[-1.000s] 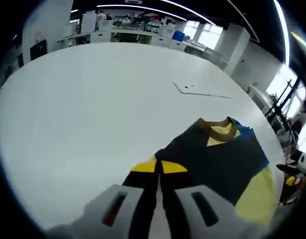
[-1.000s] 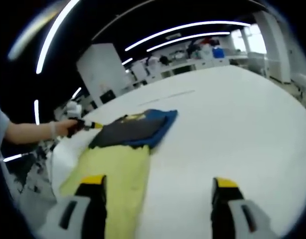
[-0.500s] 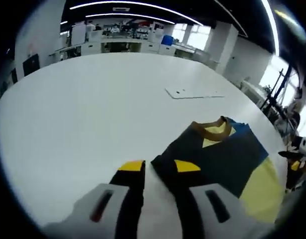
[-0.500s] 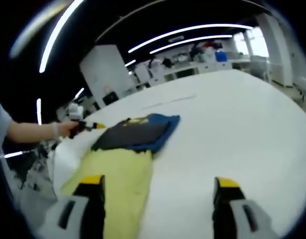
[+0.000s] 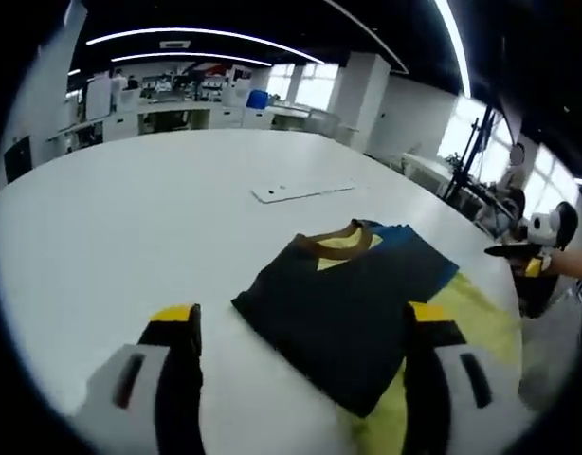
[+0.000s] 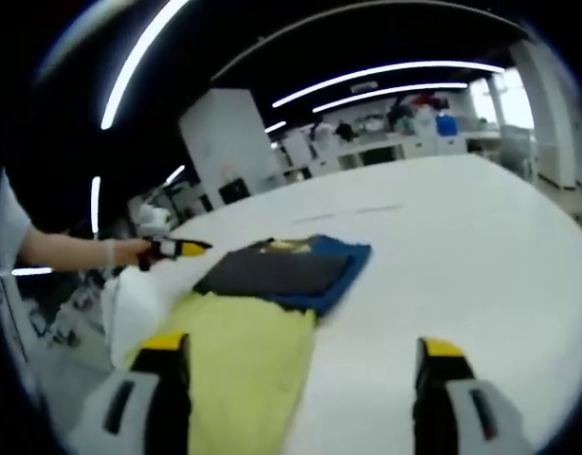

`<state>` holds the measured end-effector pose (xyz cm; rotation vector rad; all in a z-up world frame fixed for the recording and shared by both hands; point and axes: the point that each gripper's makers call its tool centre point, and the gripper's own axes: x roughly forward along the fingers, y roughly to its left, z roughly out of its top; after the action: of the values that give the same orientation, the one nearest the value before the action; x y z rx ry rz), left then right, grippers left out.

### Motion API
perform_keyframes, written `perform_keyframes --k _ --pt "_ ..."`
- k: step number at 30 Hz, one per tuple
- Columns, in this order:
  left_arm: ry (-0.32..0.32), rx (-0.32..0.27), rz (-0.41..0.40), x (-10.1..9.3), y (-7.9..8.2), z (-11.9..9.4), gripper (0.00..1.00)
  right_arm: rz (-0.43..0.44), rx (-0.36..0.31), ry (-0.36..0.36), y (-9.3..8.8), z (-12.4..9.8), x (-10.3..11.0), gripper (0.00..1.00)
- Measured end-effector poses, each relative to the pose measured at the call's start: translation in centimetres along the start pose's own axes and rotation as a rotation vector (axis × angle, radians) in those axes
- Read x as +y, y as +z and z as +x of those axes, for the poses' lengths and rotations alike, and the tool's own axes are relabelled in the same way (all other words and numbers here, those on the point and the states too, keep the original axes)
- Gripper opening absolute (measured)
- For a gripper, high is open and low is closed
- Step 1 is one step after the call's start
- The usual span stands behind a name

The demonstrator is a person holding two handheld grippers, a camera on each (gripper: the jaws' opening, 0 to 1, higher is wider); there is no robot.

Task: Fold the garment on the visible template until the final outline fits inside the template.

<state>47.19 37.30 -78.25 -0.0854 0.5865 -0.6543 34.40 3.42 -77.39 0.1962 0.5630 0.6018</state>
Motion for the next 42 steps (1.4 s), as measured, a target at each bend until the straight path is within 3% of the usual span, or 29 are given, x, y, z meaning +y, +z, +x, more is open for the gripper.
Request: perform_keyframes --k 9,12,27,31,36,42 --pt "-0.026 -0.026 0.014 -1.0 0.0 -2.0 0.87 -0.052 0.012 0.029 0.9 0.0 0.8 0.99" --pt "-0.044 -0.030 0.021 -2.7 -0.2 -2.6 0.87 -0.068 0.024 0.039 1.0 0.2 0.9 0.99" --pt "-0.099 -0.035 0.059 -7.5 -1.3 -5.9 0.84 -0.134 0.024 0.088 2.6 0.1 2.3 0.99" --pt "-0.111 -0.038 0.067 -8.0 -1.4 -6.6 0.82 -0.154 0.037 0.094 2.5 -0.1 2.5 0.99" --pt "-0.137 -0.025 0.072 -9.8 -2.4 -7.3 0.81 -0.161 0.046 0.096 2.3 -0.2 2.5 0.99" --pt "-0.149 0.007 0.065 -10.5 -4.5 -7.8 0.78 -0.157 0.046 0.093 2.1 -0.6 2.3 0.99"
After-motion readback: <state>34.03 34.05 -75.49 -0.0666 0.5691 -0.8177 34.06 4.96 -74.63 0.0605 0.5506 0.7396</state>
